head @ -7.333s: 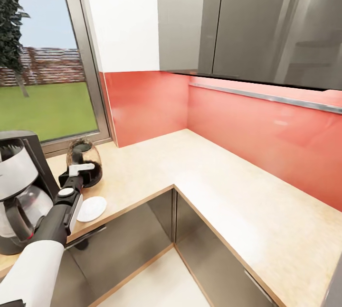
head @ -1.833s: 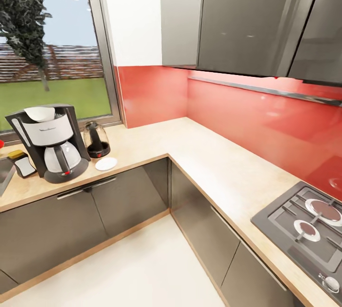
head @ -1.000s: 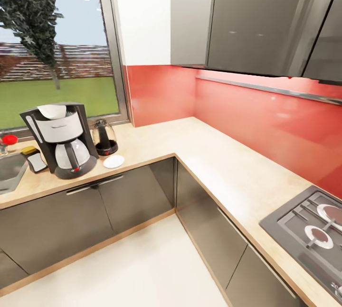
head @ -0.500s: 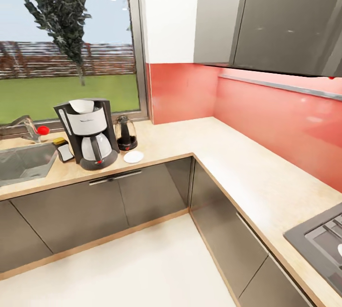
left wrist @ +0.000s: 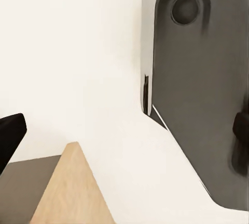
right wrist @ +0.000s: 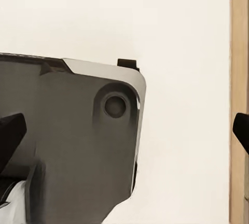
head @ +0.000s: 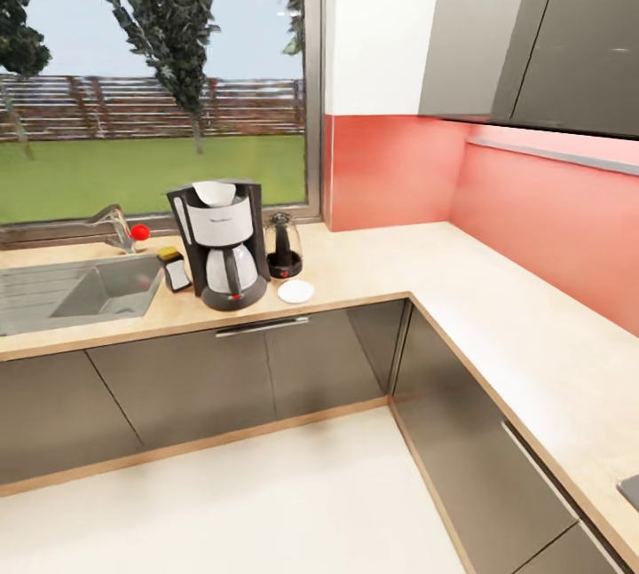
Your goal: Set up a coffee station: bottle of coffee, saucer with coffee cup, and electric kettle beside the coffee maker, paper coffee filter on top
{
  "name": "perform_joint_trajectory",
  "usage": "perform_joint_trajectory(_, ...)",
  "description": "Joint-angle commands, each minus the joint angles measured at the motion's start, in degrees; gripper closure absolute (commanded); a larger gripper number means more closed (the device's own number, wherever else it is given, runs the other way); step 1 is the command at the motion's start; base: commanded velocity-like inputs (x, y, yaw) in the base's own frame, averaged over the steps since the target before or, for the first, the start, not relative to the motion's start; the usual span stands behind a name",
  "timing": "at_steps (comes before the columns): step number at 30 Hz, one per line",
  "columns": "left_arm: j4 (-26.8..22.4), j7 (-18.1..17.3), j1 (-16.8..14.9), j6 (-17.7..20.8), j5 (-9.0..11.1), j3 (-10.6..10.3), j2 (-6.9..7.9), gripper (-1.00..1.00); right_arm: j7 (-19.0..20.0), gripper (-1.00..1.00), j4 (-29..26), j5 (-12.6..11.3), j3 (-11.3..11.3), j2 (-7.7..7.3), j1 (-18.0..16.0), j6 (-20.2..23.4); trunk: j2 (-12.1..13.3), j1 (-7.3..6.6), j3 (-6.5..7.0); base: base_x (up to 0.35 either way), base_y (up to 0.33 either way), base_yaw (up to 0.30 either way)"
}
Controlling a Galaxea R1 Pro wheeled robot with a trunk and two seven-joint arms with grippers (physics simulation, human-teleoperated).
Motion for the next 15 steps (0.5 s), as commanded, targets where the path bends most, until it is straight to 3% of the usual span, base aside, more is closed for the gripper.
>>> perform_joint_trajectory(1,0.10,-0.15,-0.08,-0.11,-0.55,0.49,0.02,-1.00,0.23,-1.00,0.05,-0.61,0.40,-0.02,-0.03,-0.21,-0.11,0.04,-0.15,0.138,0.270,0.265)
perform_joint_trajectory(15,-0.86,-0.15,-0.08,-0.17,2.86,0.59,0.66,-1.00,0.30,-1.00,0.05,-0.52,0.42,0.23,0.24,-0.21,-0.11,0.04,-0.54,0.165,0.286,0.267)
